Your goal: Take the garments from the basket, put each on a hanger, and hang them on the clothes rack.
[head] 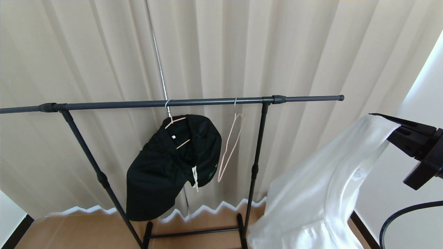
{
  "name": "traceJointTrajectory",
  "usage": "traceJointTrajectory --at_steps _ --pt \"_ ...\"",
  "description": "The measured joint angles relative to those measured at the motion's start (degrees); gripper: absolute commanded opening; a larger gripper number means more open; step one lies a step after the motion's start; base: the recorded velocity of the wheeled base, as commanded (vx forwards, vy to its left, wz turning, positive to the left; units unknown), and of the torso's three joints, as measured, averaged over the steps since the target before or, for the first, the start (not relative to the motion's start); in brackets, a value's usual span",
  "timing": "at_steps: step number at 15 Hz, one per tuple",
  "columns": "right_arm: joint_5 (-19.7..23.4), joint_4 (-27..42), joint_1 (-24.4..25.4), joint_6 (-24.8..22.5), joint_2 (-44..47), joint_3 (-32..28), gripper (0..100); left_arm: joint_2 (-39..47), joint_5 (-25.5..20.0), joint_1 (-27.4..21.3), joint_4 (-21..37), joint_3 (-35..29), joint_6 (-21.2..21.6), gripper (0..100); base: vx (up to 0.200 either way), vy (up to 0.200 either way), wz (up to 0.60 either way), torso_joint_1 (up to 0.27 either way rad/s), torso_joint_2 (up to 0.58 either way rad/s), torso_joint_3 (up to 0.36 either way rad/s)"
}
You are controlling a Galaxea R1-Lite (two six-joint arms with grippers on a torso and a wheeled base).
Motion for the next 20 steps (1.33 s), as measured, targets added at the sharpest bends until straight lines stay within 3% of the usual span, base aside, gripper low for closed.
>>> traceJointTrajectory --at_steps 7,11,13,15,17,20 --pt "0.0 -0.2 0.0 -0.1 0.3 0.0 0 0.1 -0.3 -0.1 0.2 0.0 0.4 100 0.0 0.0 0.0 0.0 0.0 0.0" --pt "-1.3 0.2 0.4 0.5 2.9 -0.5 0 4.6 -2.8 -0.4 0.3 0.0 4.8 100 0.0 0.0 0.0 0.0 0.0 0.0" --pt "-4.9 -0.1 1.0 4.5 5.6 -0.8 0 11.2 -4.1 -0.3 0.2 0.0 7.4 100 0.0 0.0 0.0 0.0 0.0 0.0" --pt "-6.3 0.3 3.0 11.8 8.2 -1.7 0 20.0 -6.1 -0.5 -1.6 -1.4 7.7 100 0.0 0.0 0.0 0.0 0.0 0.0" --pt "-9.0 0.3 4.6 16.0 10.6 -3.3 0 30.0 -7.9 -2.9 -4.4 -5.0 2.5 100 0.0 0.0 0.0 0.0 0.0 0.0" --pt "-11.0 0.3 5.5 16.3 13.1 -4.9 0 42.8 -7.3 -14.2 -6.4 -11.8 -8.8 100 0.0 0.0 0.0 0.0 0.0 0.0"
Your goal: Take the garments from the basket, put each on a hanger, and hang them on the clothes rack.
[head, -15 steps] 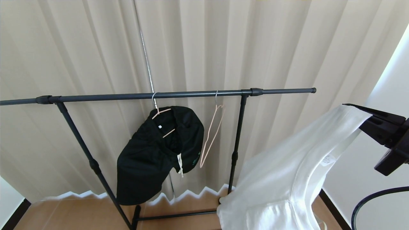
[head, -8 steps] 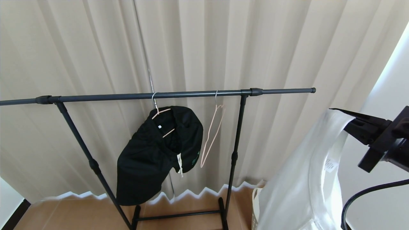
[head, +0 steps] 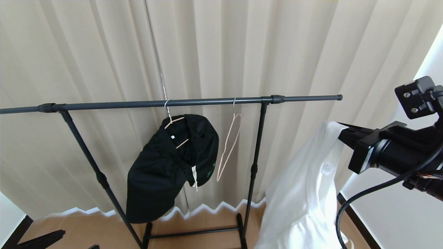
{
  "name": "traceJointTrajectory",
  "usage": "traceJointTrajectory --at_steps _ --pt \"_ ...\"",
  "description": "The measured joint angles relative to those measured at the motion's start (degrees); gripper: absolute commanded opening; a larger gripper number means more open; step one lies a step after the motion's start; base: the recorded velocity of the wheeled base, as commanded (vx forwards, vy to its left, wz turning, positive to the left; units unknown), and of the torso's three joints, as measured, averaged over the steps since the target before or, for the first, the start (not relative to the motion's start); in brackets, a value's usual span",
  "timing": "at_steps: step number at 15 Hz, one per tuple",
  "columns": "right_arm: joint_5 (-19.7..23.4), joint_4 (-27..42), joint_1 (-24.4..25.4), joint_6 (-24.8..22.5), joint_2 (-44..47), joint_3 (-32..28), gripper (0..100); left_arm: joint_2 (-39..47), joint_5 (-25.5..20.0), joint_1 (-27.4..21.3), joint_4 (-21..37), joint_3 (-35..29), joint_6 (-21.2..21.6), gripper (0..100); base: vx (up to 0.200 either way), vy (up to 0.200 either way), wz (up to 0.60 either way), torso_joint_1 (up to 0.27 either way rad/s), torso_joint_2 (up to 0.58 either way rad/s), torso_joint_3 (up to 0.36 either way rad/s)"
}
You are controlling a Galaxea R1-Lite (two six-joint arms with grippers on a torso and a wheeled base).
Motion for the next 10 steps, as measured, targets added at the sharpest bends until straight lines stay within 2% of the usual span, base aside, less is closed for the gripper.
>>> traceJointTrajectory --at_steps 3,5,7,10 --pt "-1.5 0.6 0.9 -1.1 4.8 -3.2 0 11.5 2.8 -10.5 -0.4 -6.3 -4.6 100 0.0 0.0 0.0 0.0 0.0 0.0" --pt "-6.9 1.8 3.1 -1.4 7.6 -4.8 0 18.9 5.7 -16.2 -0.5 -11.0 -7.3 100 0.0 0.0 0.0 0.0 0.0 0.0" --pt "-11.8 2.0 5.4 0.3 10.4 -6.3 0 26.6 9.2 -22.1 -0.7 -15.9 -10.4 100 0.0 0.0 0.0 0.0 0.0 0.0" --pt "-15.6 1.8 9.5 2.8 13.9 -7.3 0 36.6 11.9 -30.5 -3.3 -22.0 -15.5 100 0.0 0.0 0.0 0.0 0.0 0.0"
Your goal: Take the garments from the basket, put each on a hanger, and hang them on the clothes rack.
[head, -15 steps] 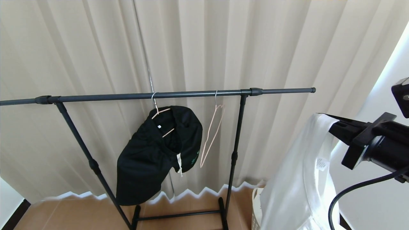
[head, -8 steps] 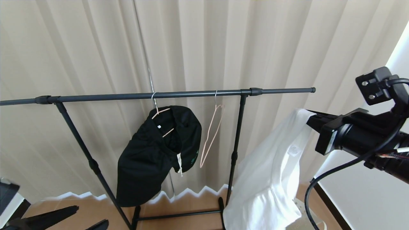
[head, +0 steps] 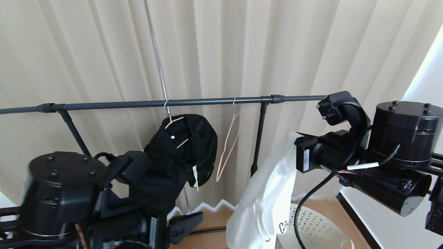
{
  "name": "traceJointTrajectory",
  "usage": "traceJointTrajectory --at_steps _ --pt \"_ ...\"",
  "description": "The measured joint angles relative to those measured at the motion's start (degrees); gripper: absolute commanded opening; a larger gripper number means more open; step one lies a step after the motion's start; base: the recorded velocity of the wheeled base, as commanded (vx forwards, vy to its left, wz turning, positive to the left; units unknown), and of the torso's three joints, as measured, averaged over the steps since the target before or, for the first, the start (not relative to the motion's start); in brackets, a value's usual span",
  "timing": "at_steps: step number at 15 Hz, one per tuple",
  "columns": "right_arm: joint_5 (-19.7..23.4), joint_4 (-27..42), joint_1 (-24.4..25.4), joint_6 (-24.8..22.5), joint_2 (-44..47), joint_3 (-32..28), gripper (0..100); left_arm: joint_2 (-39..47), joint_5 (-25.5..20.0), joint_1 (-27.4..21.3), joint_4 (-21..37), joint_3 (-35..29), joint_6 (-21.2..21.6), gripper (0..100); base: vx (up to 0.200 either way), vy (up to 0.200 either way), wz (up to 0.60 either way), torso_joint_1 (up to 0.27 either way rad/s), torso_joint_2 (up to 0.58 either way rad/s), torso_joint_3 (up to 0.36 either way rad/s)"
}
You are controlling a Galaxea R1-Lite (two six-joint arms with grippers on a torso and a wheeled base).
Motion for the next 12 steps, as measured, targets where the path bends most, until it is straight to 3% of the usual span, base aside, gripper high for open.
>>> traceJointTrajectory --at_steps 3,6,12 --pt "-3.3 -0.4 3.1 0.2 2.2 -0.2 0 6.9 3.4 -4.8 -5.4 -2.8 -0.7 100 0.0 0.0 0.0 0.0 0.0 0.0" --pt "-3.7 -0.4 4.7 0.2 3.2 0.1 0 11.9 4.7 -8.6 -6.4 -5.7 -0.9 100 0.0 0.0 0.0 0.0 0.0 0.0" --pt "-6.4 0.0 7.2 0.2 3.3 0.3 0 19.2 6.1 -10.5 -7.1 -11.1 -1.0 100 0.0 0.0 0.0 0.0 0.0 0.0"
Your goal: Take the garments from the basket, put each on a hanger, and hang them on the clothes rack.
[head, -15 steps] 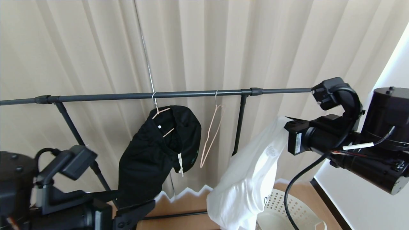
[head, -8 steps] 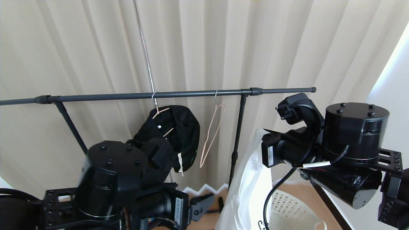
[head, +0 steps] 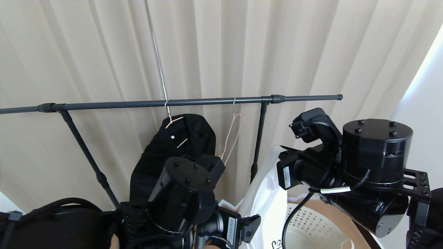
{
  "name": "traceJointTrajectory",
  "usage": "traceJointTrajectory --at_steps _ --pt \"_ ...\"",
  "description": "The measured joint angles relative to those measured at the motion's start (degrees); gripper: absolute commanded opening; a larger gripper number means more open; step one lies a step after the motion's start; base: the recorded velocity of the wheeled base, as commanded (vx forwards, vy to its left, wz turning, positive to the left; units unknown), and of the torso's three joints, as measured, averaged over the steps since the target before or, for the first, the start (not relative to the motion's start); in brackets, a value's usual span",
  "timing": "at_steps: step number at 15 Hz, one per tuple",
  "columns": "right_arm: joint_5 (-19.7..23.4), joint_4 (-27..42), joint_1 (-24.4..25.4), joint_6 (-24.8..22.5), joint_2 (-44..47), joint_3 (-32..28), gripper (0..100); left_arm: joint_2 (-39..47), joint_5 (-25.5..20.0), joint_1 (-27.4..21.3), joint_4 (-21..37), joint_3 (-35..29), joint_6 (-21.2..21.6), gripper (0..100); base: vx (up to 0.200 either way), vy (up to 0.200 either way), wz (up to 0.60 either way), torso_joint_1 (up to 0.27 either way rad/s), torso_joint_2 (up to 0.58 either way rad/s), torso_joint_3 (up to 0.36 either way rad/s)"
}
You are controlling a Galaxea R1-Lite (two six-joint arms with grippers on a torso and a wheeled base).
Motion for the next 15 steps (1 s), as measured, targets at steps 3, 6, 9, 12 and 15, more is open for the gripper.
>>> traceJointTrajectory --at_steps 3,6,9,12,15 --pt "-1.1 0.2 2.3 0.0 0.0 0.2 0 5.5 3.1 0.0 -1.9 -4.0 -0.2 100 0.0 0.0 0.0 0.0 0.0 0.0" --pt "-1.6 -0.3 3.0 0.0 0.0 0.8 0 10.4 6.5 0.0 -2.1 -7.7 -0.1 100 0.0 0.0 0.0 0.0 0.0 0.0" --pt "-1.8 -0.4 3.1 -0.1 -0.3 1.1 0 14.4 12.5 1.0 -2.1 -10.4 -0.2 100 0.0 0.0 0.0 0.0 0.0 0.0" --pt "-2.8 -0.4 3.1 -0.2 -0.5 1.3 0 15.8 16.2 2.5 -2.1 -10.8 -0.2 100 0.0 0.0 0.0 0.0 0.0 0.0" --pt "-2.8 -0.3 3.1 -0.3 -1.2 1.3 0 15.5 17.2 4.6 -2.1 -9.5 -0.1 100 0.0 0.0 0.0 0.0 0.0 0.0"
